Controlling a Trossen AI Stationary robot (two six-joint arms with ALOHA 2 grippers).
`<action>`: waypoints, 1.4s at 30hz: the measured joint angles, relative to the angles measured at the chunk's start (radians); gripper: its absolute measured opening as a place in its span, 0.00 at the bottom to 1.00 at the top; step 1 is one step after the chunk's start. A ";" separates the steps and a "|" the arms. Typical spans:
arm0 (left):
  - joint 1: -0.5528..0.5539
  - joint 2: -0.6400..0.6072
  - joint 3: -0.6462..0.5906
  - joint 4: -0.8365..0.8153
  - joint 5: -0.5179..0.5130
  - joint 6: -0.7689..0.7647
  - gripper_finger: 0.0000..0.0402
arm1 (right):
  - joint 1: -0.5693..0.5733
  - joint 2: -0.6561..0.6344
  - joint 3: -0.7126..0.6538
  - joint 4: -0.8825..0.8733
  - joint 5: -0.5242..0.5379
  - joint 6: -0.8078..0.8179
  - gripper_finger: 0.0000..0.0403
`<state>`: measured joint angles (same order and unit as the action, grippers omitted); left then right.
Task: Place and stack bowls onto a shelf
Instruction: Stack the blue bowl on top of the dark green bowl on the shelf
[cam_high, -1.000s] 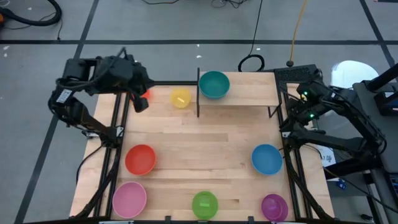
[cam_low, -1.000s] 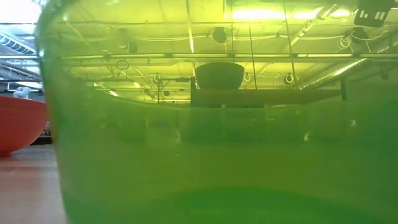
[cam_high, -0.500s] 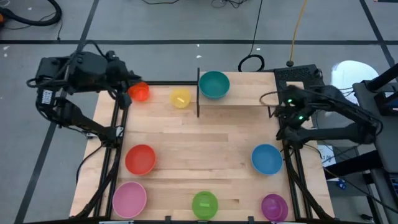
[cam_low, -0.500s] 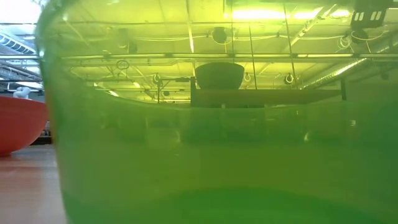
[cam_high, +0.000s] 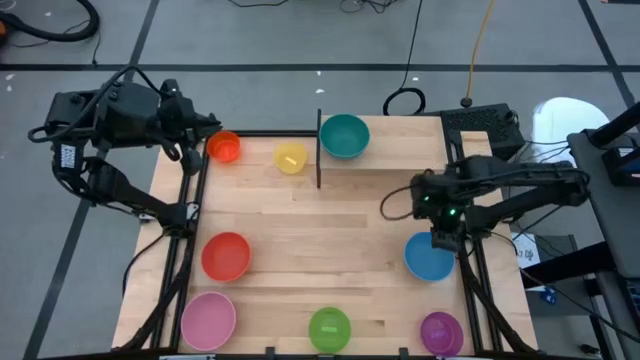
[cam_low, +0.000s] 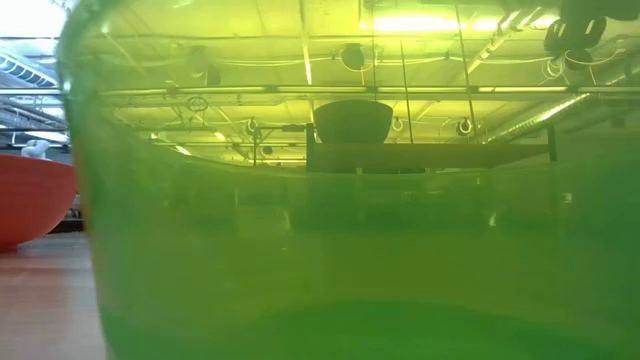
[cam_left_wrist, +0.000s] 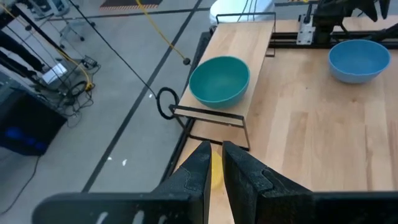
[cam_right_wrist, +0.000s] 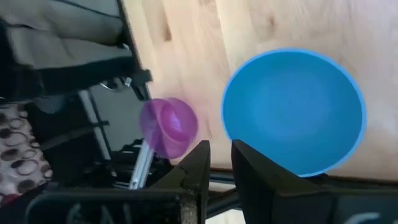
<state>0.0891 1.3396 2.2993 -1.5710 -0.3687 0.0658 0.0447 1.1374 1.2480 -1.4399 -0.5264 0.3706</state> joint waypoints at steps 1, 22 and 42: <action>0.000 0.000 0.000 0.000 0.000 0.005 0.12 | 0.015 0.018 0.000 0.000 0.008 0.016 0.15; 0.000 -0.031 0.000 0.000 0.000 0.032 0.12 | 0.151 0.105 -0.404 0.573 -0.081 0.347 0.15; 0.000 -0.033 0.000 0.000 0.000 0.026 0.12 | 0.187 0.105 -0.467 0.666 0.045 0.422 0.15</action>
<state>0.0891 1.3067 2.2993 -1.5711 -0.3683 0.0914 0.2321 1.2423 0.7811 -0.7742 -0.4810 0.7929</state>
